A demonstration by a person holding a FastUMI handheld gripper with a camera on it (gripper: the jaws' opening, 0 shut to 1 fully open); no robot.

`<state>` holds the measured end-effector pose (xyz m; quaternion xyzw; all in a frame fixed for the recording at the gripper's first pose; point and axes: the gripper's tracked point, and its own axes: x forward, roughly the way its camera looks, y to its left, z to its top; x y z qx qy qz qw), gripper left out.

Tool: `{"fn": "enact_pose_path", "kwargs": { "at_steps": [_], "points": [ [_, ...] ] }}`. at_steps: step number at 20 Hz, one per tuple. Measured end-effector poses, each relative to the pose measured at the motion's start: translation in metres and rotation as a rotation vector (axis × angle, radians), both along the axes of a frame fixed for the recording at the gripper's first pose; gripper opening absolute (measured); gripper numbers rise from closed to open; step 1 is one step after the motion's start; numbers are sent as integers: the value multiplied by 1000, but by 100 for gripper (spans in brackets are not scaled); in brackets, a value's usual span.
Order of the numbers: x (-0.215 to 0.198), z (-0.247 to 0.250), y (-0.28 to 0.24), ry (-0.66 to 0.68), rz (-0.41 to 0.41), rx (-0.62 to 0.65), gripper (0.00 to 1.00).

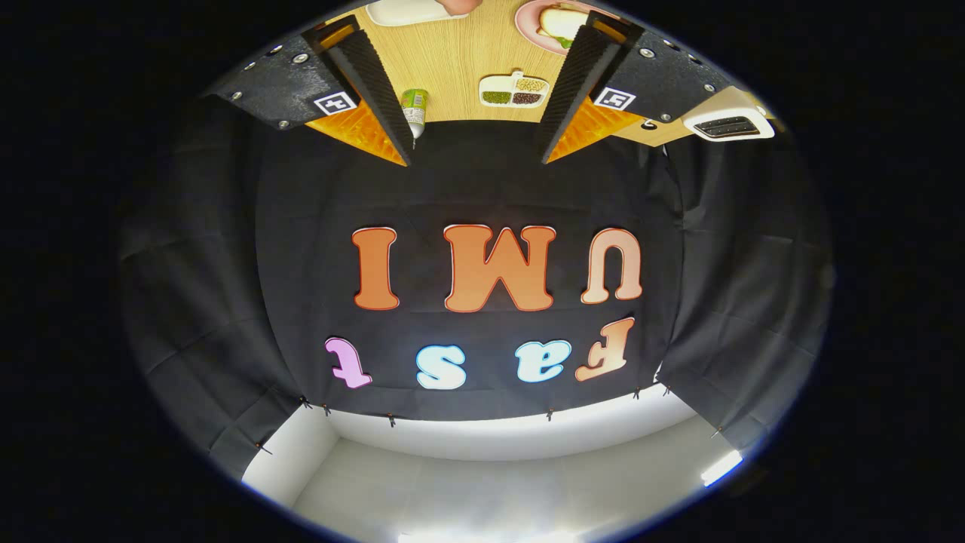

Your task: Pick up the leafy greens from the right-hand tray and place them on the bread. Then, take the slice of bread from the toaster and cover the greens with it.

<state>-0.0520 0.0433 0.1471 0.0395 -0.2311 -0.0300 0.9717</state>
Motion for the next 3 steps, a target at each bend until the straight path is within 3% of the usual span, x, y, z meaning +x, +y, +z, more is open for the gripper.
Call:
{"fn": "enact_pose_path", "kwargs": {
  "at_steps": [3],
  "points": [
    [-1,3,-1,-6,2,7,98]
  ]
}}
